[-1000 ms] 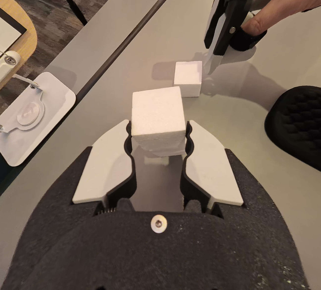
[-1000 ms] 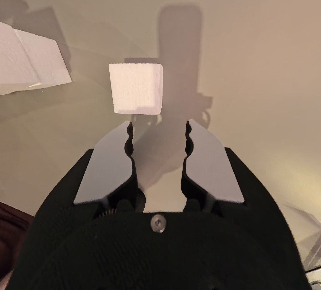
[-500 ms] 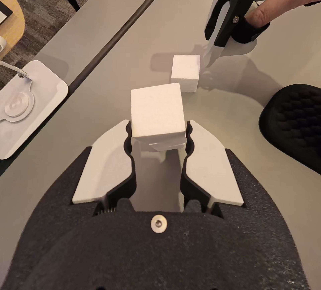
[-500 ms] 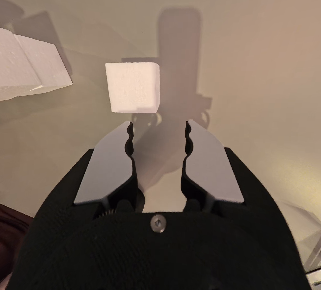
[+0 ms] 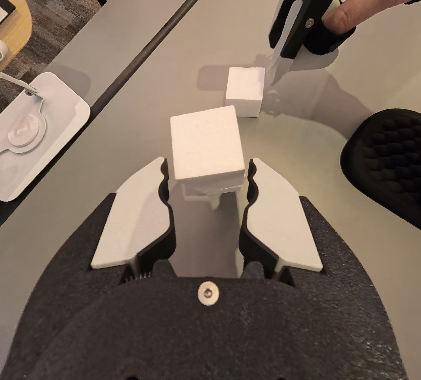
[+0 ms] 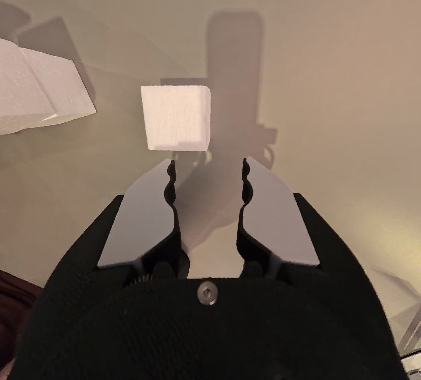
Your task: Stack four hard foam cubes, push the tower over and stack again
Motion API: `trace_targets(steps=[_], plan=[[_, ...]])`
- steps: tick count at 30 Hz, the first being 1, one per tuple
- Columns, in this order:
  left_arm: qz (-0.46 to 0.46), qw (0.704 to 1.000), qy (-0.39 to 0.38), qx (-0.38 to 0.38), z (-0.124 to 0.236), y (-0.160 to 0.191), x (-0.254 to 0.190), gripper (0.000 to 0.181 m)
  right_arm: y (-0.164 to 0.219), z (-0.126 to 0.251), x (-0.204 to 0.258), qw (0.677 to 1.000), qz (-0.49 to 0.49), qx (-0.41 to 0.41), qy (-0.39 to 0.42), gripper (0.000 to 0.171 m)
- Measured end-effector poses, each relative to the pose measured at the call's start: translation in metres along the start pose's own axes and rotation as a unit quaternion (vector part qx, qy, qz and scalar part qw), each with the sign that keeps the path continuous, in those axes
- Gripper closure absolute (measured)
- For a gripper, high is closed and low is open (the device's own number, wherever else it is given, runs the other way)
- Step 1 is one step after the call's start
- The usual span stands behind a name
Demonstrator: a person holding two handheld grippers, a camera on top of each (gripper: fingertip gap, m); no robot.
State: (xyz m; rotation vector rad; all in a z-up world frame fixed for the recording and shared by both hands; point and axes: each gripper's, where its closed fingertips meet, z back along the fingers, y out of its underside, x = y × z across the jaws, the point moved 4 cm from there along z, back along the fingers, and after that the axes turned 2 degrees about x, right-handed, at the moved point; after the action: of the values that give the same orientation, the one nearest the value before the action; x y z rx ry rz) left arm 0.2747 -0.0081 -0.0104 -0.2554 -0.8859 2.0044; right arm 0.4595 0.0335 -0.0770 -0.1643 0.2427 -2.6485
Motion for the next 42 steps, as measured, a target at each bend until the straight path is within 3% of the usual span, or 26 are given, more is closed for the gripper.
trace_targets(steps=[7,11,19,28,32,37,42], plan=[[0.008,0.999,0.020,-0.041,0.026,-0.007,0.013,0.100,-0.017,0.006,0.012,0.999,0.014,-0.043,-0.002,0.109],[0.010,0.997,-0.018,-0.068,0.060,-0.008,0.033,0.093,-0.025,-0.005,0.018,0.999,0.016,-0.037,0.001,0.108],[0.057,0.987,-0.053,-0.141,0.122,-0.002,0.070,0.097,-0.028,-0.013,0.028,1.000,0.021,-0.010,0.011,0.102],[0.066,0.984,-0.060,-0.154,0.139,0.005,0.082,0.098,-0.024,-0.024,0.028,0.999,0.022,0.025,0.022,0.101],[0.069,0.984,-0.064,-0.150,0.139,0.006,0.086,0.098,-0.021,-0.029,0.028,0.999,0.028,0.042,0.017,0.112],[0.076,0.983,-0.072,-0.151,0.142,0.009,0.094,0.100,-0.018,-0.007,0.017,1.000,0.006,0.000,0.018,0.113],[0.094,0.980,-0.095,-0.148,0.146,0.016,0.108,0.102,-0.020,0.056,0.011,0.991,-0.020,-0.124,0.042,0.113]])
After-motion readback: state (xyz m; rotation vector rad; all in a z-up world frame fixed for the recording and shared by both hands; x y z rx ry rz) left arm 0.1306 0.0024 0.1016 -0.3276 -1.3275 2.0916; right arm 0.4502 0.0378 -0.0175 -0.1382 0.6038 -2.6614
